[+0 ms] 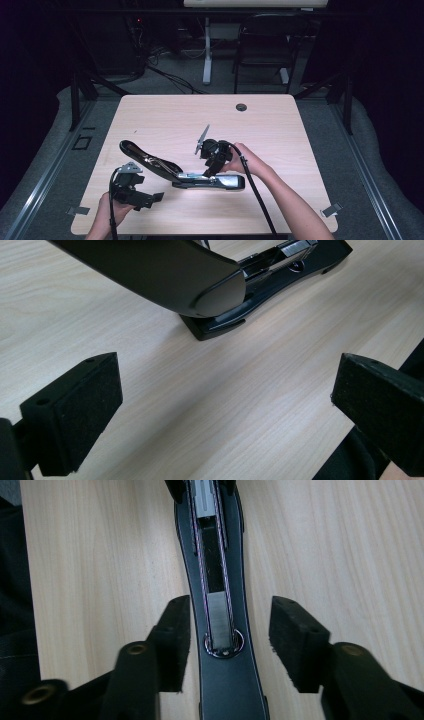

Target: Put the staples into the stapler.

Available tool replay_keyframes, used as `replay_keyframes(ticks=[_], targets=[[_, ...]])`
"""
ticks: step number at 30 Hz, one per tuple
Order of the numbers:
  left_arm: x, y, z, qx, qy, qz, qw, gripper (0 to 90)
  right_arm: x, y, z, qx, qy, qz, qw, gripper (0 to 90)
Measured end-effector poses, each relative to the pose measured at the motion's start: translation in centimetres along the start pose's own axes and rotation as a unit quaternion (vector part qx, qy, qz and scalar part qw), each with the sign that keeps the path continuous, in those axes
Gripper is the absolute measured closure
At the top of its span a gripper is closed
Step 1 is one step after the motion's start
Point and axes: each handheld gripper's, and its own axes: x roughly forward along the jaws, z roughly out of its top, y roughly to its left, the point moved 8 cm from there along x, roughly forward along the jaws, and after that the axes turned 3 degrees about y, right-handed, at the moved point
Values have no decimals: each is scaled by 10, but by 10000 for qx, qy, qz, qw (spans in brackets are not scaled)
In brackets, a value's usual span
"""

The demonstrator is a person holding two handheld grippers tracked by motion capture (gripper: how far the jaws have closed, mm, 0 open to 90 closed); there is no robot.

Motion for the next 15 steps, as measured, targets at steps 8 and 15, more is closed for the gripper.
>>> replay_keyframes(ticks=[8, 15], targets=[[0, 2, 1, -23, 12, 71, 10000, 0, -15, -5, -13, 375, -537, -409, 9970, 293], [0, 6, 2, -46, -4, 124, 9999, 0, -35, -7, -17, 634, -1004, -613, 9910, 163]])
